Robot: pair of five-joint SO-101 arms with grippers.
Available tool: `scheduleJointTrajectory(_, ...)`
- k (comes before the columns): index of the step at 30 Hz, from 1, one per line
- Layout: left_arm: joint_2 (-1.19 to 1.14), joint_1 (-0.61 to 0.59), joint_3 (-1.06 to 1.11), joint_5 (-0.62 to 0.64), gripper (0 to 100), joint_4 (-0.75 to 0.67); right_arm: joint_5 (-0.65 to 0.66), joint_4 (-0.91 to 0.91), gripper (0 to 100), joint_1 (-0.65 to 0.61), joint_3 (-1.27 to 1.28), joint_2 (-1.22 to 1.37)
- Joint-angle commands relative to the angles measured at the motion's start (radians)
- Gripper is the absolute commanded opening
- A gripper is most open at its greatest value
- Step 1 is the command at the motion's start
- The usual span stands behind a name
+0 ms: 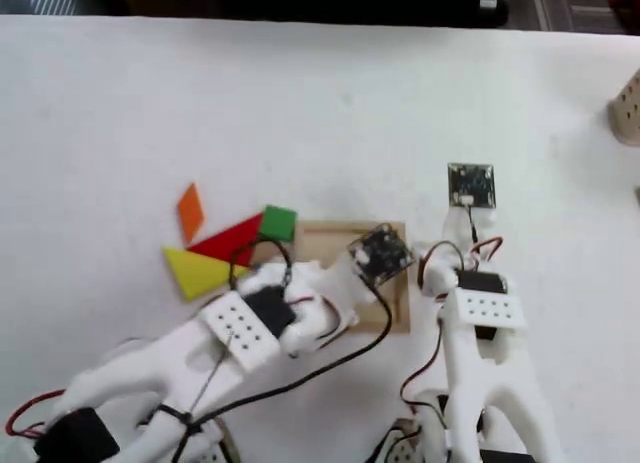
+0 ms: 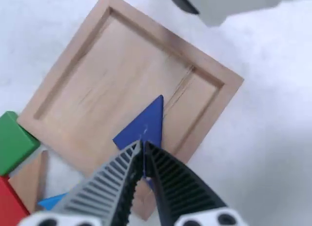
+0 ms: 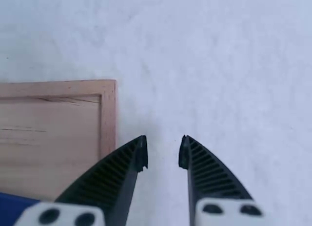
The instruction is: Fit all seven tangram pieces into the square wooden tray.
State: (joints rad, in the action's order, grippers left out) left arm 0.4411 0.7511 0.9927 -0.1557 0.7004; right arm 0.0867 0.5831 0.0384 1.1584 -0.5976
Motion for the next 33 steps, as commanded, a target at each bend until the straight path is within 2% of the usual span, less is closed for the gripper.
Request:
scheduleJointTrajectory(1,-0.111,0.021,-0.063,0.014,2,-0.043,-0.003,-0.013,11.9,-0.013,-0.044,-0.016)
scheduleJointTrajectory(6,-0.277,0.019,-0.153,0.014,2,-0.038,-0.003,-0.013,11.9,-0.013,-0.044,-0.016)
scheduleJointTrajectory(15,-0.300,0.010,-0.187,0.014,2,-0.008,-0.003,-0.013,11.9,-0.013,-0.044,-0.016)
scheduleJointTrajectory(25,-0.303,-0.208,-0.184,0.014,2,-0.130,-0.003,-0.013,11.9,-0.013,-0.040,-0.016)
scheduleJointTrajectory(33,-0.280,-0.259,-0.196,0.014,2,-0.138,-0.002,-0.013,11.9,-0.013,-0.040,-0.016)
